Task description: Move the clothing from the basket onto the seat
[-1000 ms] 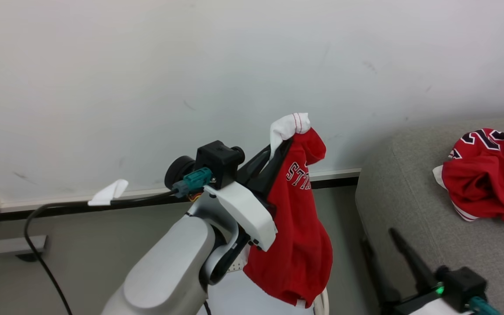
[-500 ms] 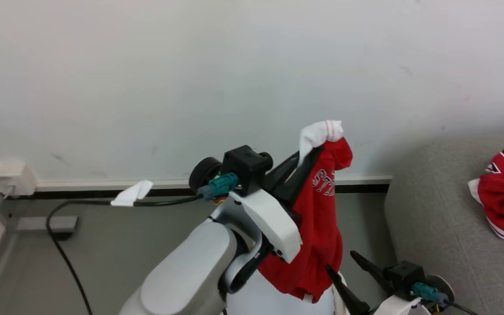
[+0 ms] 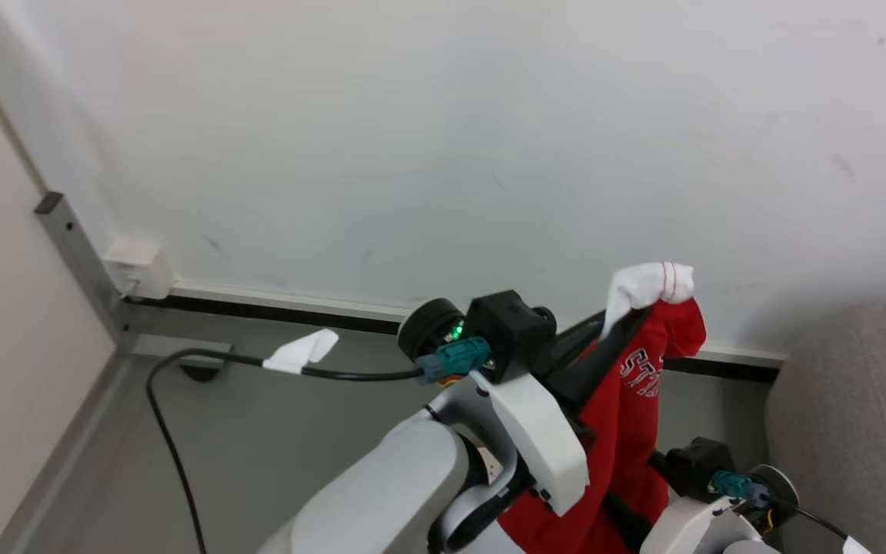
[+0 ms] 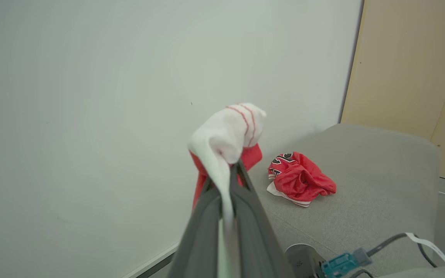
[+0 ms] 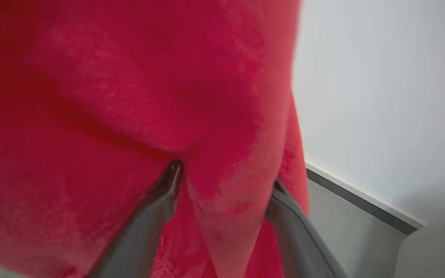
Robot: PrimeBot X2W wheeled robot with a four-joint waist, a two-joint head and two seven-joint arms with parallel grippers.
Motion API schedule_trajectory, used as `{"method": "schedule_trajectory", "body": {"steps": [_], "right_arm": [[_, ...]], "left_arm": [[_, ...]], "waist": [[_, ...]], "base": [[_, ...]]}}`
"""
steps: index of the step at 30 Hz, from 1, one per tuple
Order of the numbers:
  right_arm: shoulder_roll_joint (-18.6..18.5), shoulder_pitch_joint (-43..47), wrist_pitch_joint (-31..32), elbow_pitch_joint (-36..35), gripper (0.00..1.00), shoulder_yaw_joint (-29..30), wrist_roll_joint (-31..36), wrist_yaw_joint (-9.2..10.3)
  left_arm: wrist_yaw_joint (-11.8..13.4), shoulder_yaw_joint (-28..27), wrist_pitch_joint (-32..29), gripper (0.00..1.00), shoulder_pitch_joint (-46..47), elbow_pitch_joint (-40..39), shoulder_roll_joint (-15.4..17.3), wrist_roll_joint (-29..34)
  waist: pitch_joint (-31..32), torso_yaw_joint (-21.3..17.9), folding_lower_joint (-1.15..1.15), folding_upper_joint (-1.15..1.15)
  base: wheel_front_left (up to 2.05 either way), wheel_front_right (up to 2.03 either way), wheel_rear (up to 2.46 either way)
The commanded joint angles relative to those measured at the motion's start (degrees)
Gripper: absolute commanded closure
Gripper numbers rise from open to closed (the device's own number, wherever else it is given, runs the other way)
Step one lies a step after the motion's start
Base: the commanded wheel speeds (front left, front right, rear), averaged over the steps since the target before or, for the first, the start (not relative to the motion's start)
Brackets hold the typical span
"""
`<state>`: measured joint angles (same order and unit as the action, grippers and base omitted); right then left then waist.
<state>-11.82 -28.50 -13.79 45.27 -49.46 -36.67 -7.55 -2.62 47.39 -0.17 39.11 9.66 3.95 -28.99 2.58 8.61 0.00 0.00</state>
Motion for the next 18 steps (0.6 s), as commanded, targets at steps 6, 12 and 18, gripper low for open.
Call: {"method": "schedule_trajectory", "body": {"steps": [6,12,18], "right_arm": [[1.98,-2.08,-1.36,2.44,1.00,-3.38,-5.31,0.13],[1.03,-2.34,-1.40,0.30,1.00,-2.62,-7.73,0.13],[0.02,-0.71,-1.42,-2.88,1.00,1.23,-7.68,0.13]], "left_arm": [[0.01,2.05,-0.84,1.00,0.18,-0.12,-0.53,-0.96],[0.82,1.31,-0.37,1.00,0.08,0.94,0.42,-1.37],[1.52,0.26,0.44,1.00,-1.01,2.22,1.72,-1.96]], "waist": [[1.23,4.42,0.00,0.00],[1.31,4.93,0.00,0.00],[0.89,3.00,0.00,0.00]], "base": [[0.00,0.00,0.00],[0.00,0.00,0.00],[0.00,0.00,0.00]]}}
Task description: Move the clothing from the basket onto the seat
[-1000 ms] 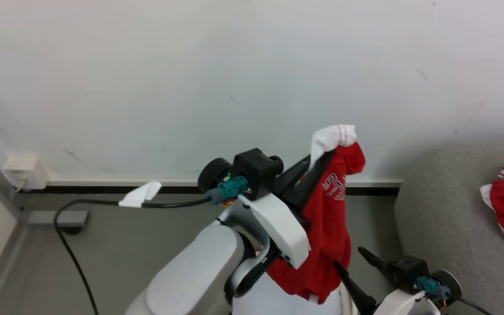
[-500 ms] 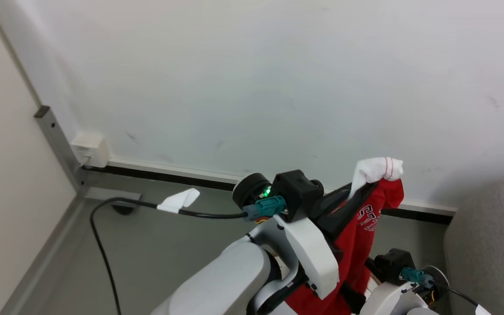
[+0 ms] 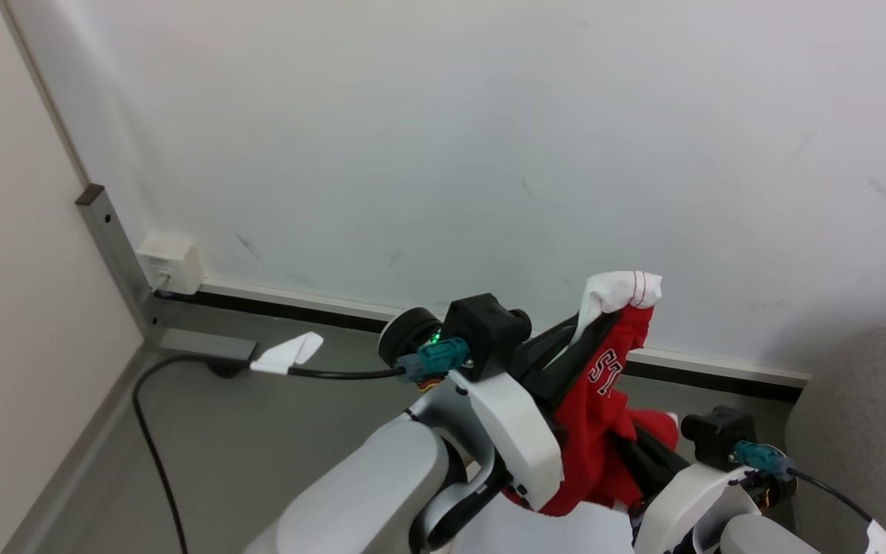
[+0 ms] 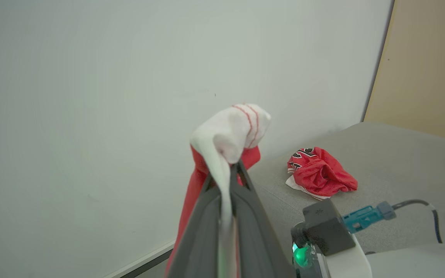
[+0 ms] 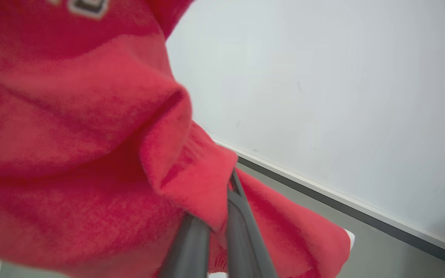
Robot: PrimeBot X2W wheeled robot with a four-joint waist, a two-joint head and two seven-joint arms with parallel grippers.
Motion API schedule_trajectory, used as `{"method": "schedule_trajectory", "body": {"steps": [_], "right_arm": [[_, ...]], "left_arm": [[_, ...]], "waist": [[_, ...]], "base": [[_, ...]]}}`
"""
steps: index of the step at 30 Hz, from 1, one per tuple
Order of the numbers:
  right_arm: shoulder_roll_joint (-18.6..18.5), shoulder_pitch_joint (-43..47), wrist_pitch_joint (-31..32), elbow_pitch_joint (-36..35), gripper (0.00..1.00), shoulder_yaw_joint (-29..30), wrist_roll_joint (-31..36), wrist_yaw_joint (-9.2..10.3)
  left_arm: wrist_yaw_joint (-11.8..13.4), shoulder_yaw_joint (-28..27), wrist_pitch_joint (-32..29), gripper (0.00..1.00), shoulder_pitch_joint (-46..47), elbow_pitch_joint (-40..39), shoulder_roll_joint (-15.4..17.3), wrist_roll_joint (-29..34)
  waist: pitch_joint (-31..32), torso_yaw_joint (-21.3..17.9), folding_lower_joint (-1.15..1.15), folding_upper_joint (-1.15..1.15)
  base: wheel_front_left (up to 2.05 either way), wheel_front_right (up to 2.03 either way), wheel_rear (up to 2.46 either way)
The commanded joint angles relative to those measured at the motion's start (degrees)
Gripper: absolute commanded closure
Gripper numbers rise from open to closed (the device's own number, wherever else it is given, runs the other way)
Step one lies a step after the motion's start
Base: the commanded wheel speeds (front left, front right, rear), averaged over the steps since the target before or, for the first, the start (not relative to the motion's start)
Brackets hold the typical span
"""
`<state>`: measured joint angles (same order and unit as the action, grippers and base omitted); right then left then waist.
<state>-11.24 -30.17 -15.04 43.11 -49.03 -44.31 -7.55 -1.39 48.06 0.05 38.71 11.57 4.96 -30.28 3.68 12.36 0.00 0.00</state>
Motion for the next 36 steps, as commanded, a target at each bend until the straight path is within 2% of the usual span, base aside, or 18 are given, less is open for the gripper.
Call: {"method": "schedule_trajectory", "body": {"steps": [1,13,14,20,21,22,23,36], "right_arm": [[-0.70,1.37,-0.18,-1.49,1.00,1.84,0.24,0.13],[-0.83,6.35,-0.18,-13.11,1.00,17.41,1.70,0.13],[-0.83,6.35,-0.18,-13.11,1.00,17.41,1.70,0.13],[-0.75,8.08,-0.19,-17.87,1.00,23.36,-1.41,0.13],[-0.84,8.27,-0.19,-18.61,1.00,24.05,-1.94,0.13],[-1.06,8.39,-0.19,-19.36,1.00,24.97,-2.41,0.13],[-1.37,8.52,-0.18,-20.30,1.00,25.84,-2.64,0.13],[-4.61,12.29,-0.18,-29.83,1.00,35.82,-2.86,0.12]], "left_arm": [[0.40,-0.59,0.51,1.00,-0.82,0.45,1.03,-0.70],[1.27,0.32,2.83,1.00,-5.09,1.36,2.87,-0.86],[1.27,0.32,2.83,1.00,-5.09,1.36,2.87,-0.86],[1.15,1.09,4.16,0.98,-6.64,0.96,3.12,-0.84],[0.97,1.19,4.58,0.65,-6.82,0.86,3.16,-0.89],[0.88,1.27,4.84,0.10,-6.94,0.75,3.23,-0.88],[0.77,1.42,5.37,0.00,-7.00,0.55,3.34,-0.72],[-0.02,2.19,10.19,0.00,-6.09,-1.70,5.92,2.70]], "waist": [[-0.34,-1.29,0.00,0.00],[-2.39,-9.95,0.00,0.00],[-2.39,-9.95,0.00,0.00],[-3.85,-14.91,0.00,0.00],[-4.08,-15.72,0.00,0.00],[-4.29,-16.52,0.00,0.00],[-4.55,-17.34,0.00,0.00],[-7.76,-27.93,0.00,0.00]], "base": [[0.00,0.00,0.00],[0.00,0.00,0.00],[0.00,0.00,0.00],[0.00,0.00,0.00],[0.00,0.00,0.00],[0.00,0.00,0.00],[0.00,0.00,0.00],[0.00,0.00,0.00]]}}
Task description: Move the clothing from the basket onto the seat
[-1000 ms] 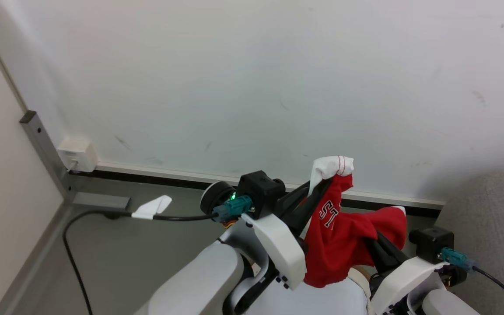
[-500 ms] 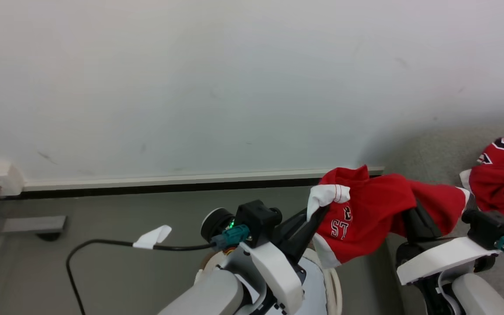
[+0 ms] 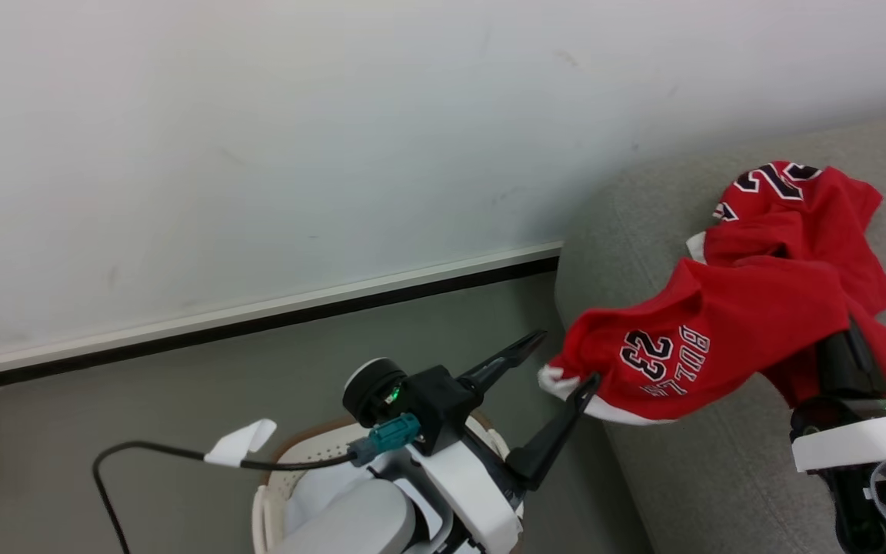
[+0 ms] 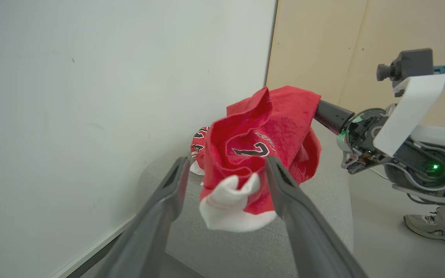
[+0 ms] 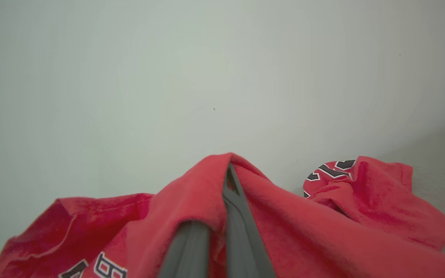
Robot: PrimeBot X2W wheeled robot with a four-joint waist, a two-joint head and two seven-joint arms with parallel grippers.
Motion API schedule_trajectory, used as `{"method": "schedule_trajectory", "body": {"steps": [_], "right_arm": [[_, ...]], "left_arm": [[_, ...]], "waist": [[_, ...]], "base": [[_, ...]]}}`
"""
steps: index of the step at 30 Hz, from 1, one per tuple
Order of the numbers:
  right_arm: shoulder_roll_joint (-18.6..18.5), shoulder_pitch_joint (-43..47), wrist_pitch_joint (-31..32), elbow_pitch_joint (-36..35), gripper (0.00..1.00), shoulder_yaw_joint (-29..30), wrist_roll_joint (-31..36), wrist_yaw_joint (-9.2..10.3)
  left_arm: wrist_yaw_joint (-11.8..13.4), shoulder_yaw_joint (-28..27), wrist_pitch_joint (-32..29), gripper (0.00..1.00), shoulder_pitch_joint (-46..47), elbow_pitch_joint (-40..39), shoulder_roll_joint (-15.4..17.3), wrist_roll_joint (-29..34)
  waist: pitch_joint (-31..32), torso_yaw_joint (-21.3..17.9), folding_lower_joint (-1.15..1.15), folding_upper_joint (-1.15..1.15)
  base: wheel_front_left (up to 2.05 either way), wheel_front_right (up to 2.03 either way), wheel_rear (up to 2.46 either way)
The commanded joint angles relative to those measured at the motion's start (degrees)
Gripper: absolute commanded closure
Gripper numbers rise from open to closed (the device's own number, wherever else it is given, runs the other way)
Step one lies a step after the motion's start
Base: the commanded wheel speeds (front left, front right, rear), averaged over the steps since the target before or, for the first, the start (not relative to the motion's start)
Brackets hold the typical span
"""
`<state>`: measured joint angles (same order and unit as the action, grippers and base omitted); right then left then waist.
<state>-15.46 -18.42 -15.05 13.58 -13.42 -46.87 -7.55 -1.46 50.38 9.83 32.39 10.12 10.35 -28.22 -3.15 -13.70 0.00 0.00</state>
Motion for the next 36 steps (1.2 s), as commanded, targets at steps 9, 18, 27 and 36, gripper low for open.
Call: {"method": "schedule_trajectory", "body": {"steps": [9,18,27,36], "right_arm": [[-0.14,4.56,-0.09,-5.26,1.00,5.90,0.66,0.12],[0.58,6.02,-0.03,-7.50,1.00,7.54,0.06,0.12],[-0.75,0.53,-0.03,-8.69,1.00,10.42,0.12,0.12],[-5.12,-9.95,1.30,-3.81,1.00,18.33,-1.42,0.12]], "left_arm": [[-0.63,1.14,2.00,0.00,0.47,-0.35,1.48,2.06],[-0.75,1.93,2.42,0.00,1.50,0.17,1.76,2.99],[-1.32,2.52,2.10,0.00,4.05,-0.06,3.05,4.70],[-2.37,2.57,-0.63,0.00,8.50,-2.42,5.49,5.60]], "waist": [[-2.93,-7.95,0.00,0.00],[-4.52,-11.00,0.00,0.00],[-10.26,-10.41,0.00,0.00],[-21.79,-6.62,0.00,0.00]], "base": [[0.00,0.00,0.00],[0.00,0.00,0.00],[0.00,0.00,0.00],[0.00,0.00,0.00]]}}
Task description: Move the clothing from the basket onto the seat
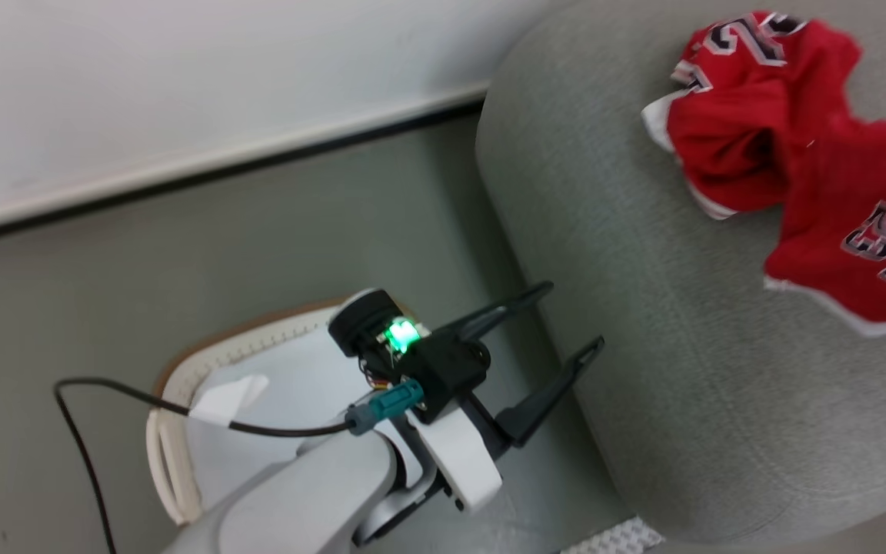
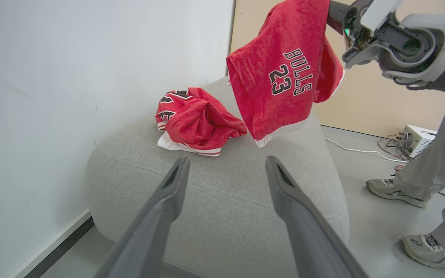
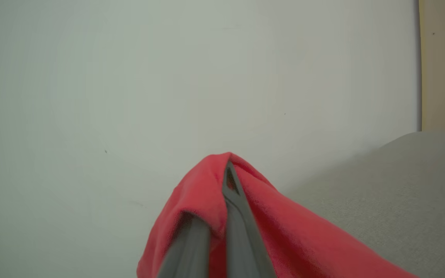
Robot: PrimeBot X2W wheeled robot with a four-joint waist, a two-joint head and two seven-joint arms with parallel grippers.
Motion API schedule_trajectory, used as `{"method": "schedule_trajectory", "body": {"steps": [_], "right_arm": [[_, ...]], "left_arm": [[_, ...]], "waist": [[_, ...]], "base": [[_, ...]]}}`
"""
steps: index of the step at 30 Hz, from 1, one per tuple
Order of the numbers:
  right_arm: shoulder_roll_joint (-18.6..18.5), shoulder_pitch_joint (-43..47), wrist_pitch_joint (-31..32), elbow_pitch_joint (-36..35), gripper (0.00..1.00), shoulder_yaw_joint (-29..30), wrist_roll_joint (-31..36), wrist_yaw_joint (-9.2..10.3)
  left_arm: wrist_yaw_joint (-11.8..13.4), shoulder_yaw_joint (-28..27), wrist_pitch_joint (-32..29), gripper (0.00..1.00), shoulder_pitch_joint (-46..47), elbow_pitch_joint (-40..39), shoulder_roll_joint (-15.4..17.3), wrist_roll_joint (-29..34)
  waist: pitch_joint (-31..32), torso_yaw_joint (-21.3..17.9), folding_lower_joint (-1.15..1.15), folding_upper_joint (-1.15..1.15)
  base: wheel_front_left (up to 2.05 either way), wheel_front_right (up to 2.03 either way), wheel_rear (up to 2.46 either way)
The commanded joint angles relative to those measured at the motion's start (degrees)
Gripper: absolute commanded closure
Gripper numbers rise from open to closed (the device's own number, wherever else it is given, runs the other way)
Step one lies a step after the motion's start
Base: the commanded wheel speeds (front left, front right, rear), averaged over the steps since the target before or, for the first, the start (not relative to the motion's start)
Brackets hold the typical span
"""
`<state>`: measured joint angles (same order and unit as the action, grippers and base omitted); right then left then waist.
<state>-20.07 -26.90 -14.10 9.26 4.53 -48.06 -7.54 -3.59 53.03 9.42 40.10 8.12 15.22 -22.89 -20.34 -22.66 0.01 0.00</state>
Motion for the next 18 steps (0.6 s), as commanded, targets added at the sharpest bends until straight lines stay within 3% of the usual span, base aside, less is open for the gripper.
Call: {"method": "schedule_trajectory", "body": {"steps": [1,9,18], "right_arm": [[-1.38,-2.76,0.55,1.92,1.00,0.92,0.14,0.11],[-7.78,-13.32,1.78,16.14,1.00,2.57,4.63,0.12],[-10.46,-12.73,9.73,27.44,1.00,-5.54,6.10,0.12]], "left_arm": [[-0.28,-0.16,-0.58,0.00,1.37,-0.75,1.08,0.43],[-0.45,-1.39,-1.80,0.00,4.33,-2.42,3.81,1.10],[0.03,-1.63,1.18,0.00,3.09,-0.45,3.11,-0.12]], "waist": [[-6.03,2.94,-0.01,0.00],[-13.91,7.76,-0.01,0.00],[-12.29,10.88,-0.01,0.00]], "base": [[0.00,0.00,0.00],[0.00,0.00,0.00],[0.00,0.00,0.00]]}}
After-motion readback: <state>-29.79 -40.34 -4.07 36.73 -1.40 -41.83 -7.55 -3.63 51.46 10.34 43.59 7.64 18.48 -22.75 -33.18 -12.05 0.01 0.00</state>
